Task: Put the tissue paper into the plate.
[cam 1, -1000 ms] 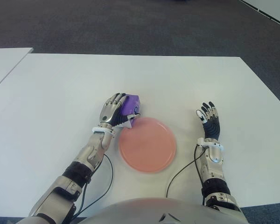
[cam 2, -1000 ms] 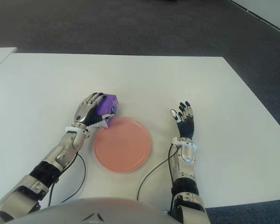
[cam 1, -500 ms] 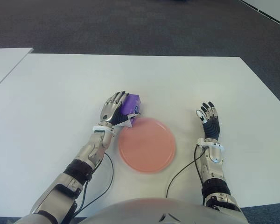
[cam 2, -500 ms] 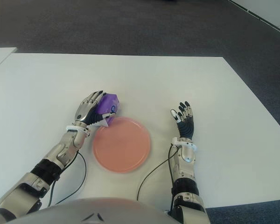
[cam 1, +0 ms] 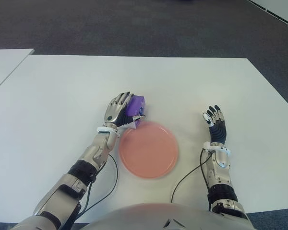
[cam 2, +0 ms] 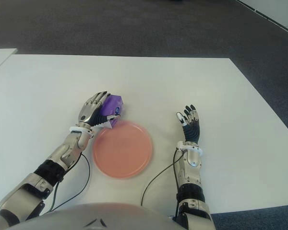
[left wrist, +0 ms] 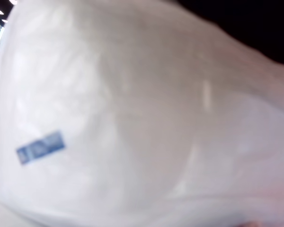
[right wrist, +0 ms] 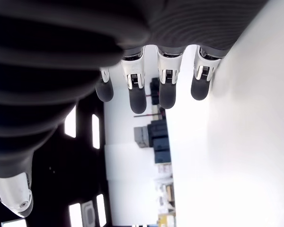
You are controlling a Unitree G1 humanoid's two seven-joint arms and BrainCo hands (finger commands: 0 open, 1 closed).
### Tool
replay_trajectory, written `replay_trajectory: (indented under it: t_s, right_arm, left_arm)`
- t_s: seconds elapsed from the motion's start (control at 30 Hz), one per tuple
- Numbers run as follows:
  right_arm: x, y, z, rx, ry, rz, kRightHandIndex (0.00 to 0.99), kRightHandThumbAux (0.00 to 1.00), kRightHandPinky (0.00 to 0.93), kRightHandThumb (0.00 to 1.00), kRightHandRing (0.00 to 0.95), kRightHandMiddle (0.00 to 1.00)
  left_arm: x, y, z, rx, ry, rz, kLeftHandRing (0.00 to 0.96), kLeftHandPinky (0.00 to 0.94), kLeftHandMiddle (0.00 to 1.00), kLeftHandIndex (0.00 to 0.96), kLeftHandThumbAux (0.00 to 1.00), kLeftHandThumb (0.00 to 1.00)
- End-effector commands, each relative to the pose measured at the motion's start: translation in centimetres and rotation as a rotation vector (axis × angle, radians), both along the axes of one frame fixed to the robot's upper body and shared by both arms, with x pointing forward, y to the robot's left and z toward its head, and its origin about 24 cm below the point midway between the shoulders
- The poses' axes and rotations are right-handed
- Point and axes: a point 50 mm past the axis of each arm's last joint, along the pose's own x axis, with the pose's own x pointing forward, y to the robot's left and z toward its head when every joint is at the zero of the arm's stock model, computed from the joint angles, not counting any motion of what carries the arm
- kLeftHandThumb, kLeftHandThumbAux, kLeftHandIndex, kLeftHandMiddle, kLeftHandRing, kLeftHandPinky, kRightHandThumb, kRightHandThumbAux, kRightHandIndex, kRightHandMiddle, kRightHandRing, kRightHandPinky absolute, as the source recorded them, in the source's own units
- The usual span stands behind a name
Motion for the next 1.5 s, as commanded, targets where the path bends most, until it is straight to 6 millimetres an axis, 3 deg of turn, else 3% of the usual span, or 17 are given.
replay_trajectory:
  t_s: [0.03,0.43,0.6,0.63,0.73,0.83,0.9,0.97,1.2,1.5]
  right_arm:
    - [-3.8,0.5,-4.5,0.094,0.254,-0.034,0.021,0.594,0.064,0.405,0.096,0.146]
    - [-3.7,0.5,-3.9,0.109,0.232,-0.039,0.038,0.641,0.055,0.364,0.095,0.152]
    - [-3.7,0.3,-3.8,0.108,0.229,-0.047,0.046,0.653,0.052,0.355,0.099,0.158]
    - [-3.7,0.3,-3.8,0.108,0.229,-0.048,0.047,0.656,0.049,0.353,0.1,0.161]
    - [-3.8,0.3,-3.8,0.108,0.228,-0.051,0.049,0.664,0.04,0.349,0.103,0.168]
    - [-3.7,0.2,-3.7,0.105,0.227,-0.053,0.048,0.68,0.04,0.334,0.105,0.174]
    - [-3.8,0.2,-3.7,0.103,0.228,-0.053,0.047,0.689,0.041,0.322,0.106,0.174]
    - [-3.8,0.2,-3.7,0.1,0.228,-0.053,0.045,0.701,0.028,0.299,0.107,0.175]
    - [-3.7,0.2,-3.6,0.082,0.227,-0.052,0.04,0.711,0.013,0.246,0.109,0.179]
    - [-3.7,0.2,-3.4,0.061,0.217,-0.048,0.033,0.703,0.0,0.213,0.101,0.178]
  left_arm:
    - [-0.8,0.8,-1.9,0.091,0.127,0.003,0.026,0.049,0.061,0.113,0.332,0.102]
    - [-0.8,0.7,-1.8,0.117,0.157,-0.025,0.094,0.107,0.14,0.223,0.362,0.093]
    - [-0.9,0.8,-1.8,0.114,0.158,-0.017,0.161,0.21,0.214,0.27,0.372,0.134]
    - [-0.9,0.8,-1.7,0.113,0.155,-0.014,0.256,0.306,0.288,0.301,0.377,0.157]
    - [-1.0,0.8,-1.7,0.114,0.135,-0.01,0.425,0.468,0.435,0.372,0.388,0.206]
    - [-1.0,0.8,-1.5,0.118,0.1,-0.016,0.636,0.678,0.645,0.524,0.42,0.296]
    - [-1.1,0.9,-1.5,0.119,0.082,-0.016,0.699,0.739,0.709,0.586,0.451,0.351]
    - [-1.1,0.9,-1.5,0.119,0.07,-0.013,0.75,0.789,0.766,0.654,0.515,0.465]
    - [-1.0,1.0,-1.6,0.091,0.074,0.023,0.824,0.851,0.848,0.787,0.634,0.651]
    - [-1.0,1.2,-1.6,0.055,0.136,0.017,0.855,0.857,0.867,0.834,0.674,0.732]
